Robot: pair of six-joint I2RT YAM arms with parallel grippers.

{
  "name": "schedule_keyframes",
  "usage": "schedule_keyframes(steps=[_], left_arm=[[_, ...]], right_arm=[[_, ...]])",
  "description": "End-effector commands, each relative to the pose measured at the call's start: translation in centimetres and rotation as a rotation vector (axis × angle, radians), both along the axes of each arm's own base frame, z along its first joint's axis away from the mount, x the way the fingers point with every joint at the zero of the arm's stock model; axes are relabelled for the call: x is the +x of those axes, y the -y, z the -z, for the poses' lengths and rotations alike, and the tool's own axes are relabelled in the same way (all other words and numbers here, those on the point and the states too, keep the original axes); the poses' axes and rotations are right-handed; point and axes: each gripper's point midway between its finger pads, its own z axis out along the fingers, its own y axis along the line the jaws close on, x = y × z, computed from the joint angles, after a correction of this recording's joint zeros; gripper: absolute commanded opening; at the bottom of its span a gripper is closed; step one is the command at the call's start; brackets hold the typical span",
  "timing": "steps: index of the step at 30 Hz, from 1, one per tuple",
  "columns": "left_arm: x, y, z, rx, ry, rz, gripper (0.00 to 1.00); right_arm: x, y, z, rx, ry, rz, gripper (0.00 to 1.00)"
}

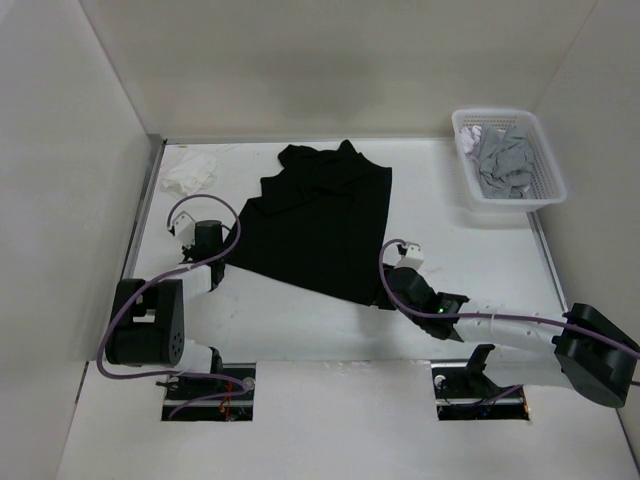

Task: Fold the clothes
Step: Flatten the tank top out

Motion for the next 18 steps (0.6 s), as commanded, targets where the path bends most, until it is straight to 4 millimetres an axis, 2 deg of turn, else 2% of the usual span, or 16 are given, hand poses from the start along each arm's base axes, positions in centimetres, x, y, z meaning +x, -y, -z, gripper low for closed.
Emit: schedule_keyframes(steps=[1,7,11,14,18], left_arm=[[-0.4,0.6,1.2,-0.012,-0.058,0.033,0.24],[-0.6,0.8,0.9,-0.022,-0.047,0.034,0.09],[-1.0,1.3,-0.4,-0.049,0.003,0.051,0.02],[-2.3,2.2,-1.5,-0.077,0.030,0.076,0.01],[-5.0,4.1,-2.2,-0.107,0.049,0.126,0.01]], right_arm=[[0.2,-0.6,-0.6,0.025,0.035,-0.014,0.50],[0.1,-0.5,-0.7,0.017,0.038,-0.016,0.52],[-0.5,1.0,1.1,-0.031,-0.028,0.019,0.52],[-1.1,2.2,2.1,-0.065,-0.067,0.048,0.52],[-1.8,2.9,3.0,-0.095,-0.115,0.065,0.53]])
